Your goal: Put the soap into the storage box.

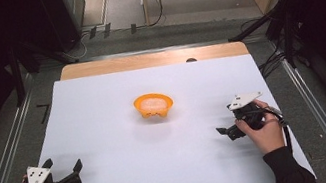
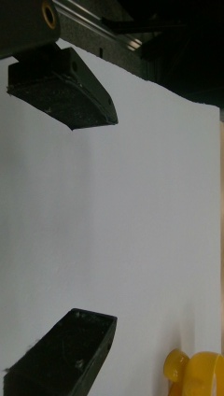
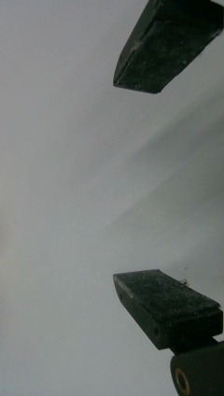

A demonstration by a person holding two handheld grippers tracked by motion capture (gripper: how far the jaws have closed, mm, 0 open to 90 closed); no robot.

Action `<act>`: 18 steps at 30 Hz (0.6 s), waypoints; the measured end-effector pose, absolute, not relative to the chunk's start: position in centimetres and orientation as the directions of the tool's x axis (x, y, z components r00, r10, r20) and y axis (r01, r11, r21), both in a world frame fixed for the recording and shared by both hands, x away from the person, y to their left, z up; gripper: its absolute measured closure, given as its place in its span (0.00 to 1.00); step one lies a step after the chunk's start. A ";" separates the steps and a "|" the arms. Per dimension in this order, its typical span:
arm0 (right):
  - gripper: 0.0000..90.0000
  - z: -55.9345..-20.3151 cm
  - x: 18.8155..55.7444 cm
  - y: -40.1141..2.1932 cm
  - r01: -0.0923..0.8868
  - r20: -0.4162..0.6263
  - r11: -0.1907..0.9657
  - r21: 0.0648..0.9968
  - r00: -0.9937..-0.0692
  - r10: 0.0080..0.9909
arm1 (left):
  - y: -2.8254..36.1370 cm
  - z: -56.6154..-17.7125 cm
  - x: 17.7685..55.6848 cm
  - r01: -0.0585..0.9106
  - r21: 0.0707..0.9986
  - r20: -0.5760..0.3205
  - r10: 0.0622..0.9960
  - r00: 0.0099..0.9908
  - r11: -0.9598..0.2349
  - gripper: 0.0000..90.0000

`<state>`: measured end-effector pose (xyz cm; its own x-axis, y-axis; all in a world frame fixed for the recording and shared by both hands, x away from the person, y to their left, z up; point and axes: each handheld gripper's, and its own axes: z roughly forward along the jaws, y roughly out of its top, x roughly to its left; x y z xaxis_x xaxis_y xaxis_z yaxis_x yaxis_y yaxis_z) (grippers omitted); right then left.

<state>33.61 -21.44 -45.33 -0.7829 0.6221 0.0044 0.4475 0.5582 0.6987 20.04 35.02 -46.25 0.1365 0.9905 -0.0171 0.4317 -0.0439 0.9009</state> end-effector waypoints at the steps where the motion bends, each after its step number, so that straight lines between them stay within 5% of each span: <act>1: 0.08 -45.3 33.6 -21.4 0.448 0.004 0.558 0.699 -0.783 0.622 | 35.0 -46.2 20.0 0.432 0.901 -0.017 0.990 0.136 -0.044 0.06; 18: 0.02 -46.8 30.3 -25.5 0.484 0.010 0.491 0.724 -0.720 0.694 | 34.9 -46.3 20.0 0.430 0.901 -0.011 0.991 0.133 -0.048 0.06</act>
